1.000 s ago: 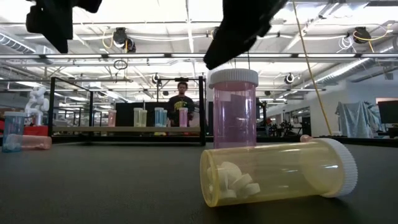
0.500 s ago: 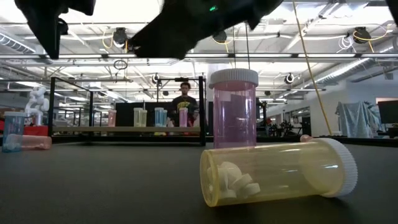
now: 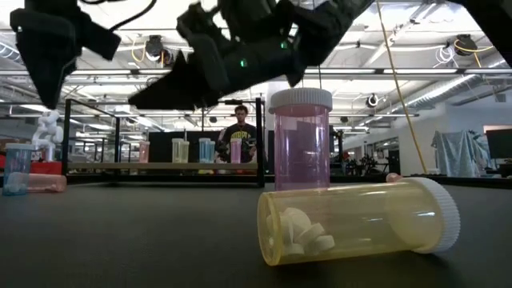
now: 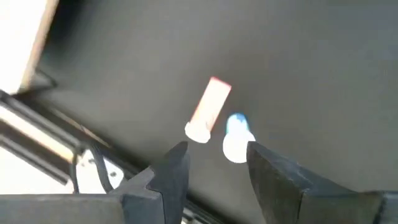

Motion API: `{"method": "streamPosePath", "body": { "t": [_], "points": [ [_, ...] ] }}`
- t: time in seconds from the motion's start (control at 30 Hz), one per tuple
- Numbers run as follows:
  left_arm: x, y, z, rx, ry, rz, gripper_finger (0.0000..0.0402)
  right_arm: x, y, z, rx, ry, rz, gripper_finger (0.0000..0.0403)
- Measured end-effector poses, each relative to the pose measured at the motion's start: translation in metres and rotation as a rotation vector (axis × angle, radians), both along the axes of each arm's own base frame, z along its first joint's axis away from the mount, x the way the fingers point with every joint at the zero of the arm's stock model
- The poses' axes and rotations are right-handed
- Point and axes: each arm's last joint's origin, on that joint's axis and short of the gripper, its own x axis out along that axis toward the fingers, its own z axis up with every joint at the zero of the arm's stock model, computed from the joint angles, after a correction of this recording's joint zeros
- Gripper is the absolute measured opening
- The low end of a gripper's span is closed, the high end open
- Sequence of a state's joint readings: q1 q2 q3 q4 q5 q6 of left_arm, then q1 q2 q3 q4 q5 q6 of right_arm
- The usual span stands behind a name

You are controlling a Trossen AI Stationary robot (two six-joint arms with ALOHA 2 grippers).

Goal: Pick and place medicine bottles onto shelf by color
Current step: Put the top pink pill bottle on the shelf aligned with the other pink pill bottle

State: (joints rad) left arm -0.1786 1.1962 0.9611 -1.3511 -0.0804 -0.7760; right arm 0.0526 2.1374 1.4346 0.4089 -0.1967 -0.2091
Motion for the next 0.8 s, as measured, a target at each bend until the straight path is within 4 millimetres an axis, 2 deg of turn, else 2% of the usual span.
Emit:
{"method": "streamPosePath", "body": {
  "t": [0.13, 0.27, 0.6, 0.7, 0.8],
  "points": [
    [-0.005, 0.0, -0.009, -0.052, 0.038, 0.075, 0.0161, 0.011, -0.002, -0.013, -0.044, -0.005, 0.03, 0.0254],
    [-0.006, -0.001, -0.012, -0.07, 0.054, 0.1, 0.0161, 0.034, 0.0, -0.02, -0.052, -0.031, 0.033, 0.0254],
    [-0.008, 0.004, -0.012, -0.076, 0.087, -0.03, 0.0161, 0.087, 0.005, -0.031, -0.058, -0.097, 0.008, 0.0254],
    [-0.007, 0.007, -0.013, -0.079, 0.077, -0.049, 0.0161, 0.086, 0.001, -0.042, -0.103, 0.017, -0.055, 0.0254],
    [-0.004, 0.008, -0.013, -0.083, 0.05, -0.072, 0.0161, 0.073, -0.004, -0.036, -0.137, 0.191, -0.119, 0.0254]
  ]
}}
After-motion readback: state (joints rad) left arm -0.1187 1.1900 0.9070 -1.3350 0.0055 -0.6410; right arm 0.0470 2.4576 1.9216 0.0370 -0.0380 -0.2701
